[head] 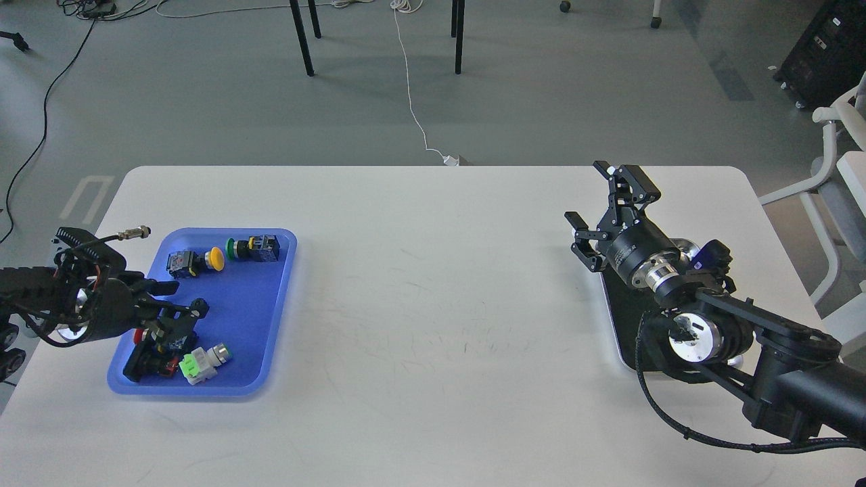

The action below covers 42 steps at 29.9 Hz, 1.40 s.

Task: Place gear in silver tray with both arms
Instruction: 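Lower the left gripper into the blue tray and grasp another black gear, then lift the gear and carry it toward the table middle with the left gripper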

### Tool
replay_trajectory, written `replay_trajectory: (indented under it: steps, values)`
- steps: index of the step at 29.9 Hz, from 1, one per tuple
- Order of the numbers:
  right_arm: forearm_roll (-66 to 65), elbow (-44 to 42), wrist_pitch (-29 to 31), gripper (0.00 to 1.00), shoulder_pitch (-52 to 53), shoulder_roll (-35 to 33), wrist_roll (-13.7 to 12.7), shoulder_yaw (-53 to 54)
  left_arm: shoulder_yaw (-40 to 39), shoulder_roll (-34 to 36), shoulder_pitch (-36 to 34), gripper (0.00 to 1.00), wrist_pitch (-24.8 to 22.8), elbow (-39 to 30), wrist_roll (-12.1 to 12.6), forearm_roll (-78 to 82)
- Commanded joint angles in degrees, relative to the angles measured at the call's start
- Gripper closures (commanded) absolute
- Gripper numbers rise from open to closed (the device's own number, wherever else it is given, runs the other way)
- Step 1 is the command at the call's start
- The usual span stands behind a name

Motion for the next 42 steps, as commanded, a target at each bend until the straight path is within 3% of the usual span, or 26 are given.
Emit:
replay_trajectory:
  steps: [1,12,15,19,22,31,35,39,42]
  values:
    - [0.0,0.0,0.0,0.02,0.0,0.0,0.0,0.0,0.1,-1.1,-0.2,0.32,-1.0,1.4,0.0,0.0]
    - [0.0,0.0,0.0,0.02,0.0,-0.1,0.0,0.0,3.1,-2.8,-2.6,0.52,-1.4,4.3,0.0,0.0]
    - [0.0,0.0,0.0,0.02,0.0,-0.1,0.0,0.0,3.3,-3.3,-2.8,0.67,-1.4,4.4,0.0,0.0]
    - [0.0,0.1,0.0,0.02,0.0,-0.1,0.0,0.0,3.3,-3.7,-3.0,0.71,-1.4,5.0,0.0,0.0]
    - [0.0,0.1,0.0,0.02,0.0,-0.1,0.0,0.0,4.1,-3.7,-3.0,0.84,-1.4,5.1,0.0,0.0]
    - [0.0,0.3,0.1,0.02,0.0,-0.3,0.0,0.1,4.9,-3.7,-6.8,0.87,-1.3,4.1,0.0,0.0]
    - [0.0,0.2,0.2,0.02,0.0,-0.7,0.0,1.5,4.9,-3.7,-11.2,0.87,-1.9,-1.7,0.0,0.0]
    - [0.0,-0.1,0.4,0.02,0.0,-0.8,0.0,2.5,4.9,-4.2,-17.0,0.86,-6.8,-9.9,0.0,0.0]
    - [0.0,-0.1,0.4,0.02,-0.5,-1.1,0.0,2.8,5.1,-9.4,-20.0,0.86,-10.9,-13.7,0.0,0.0]
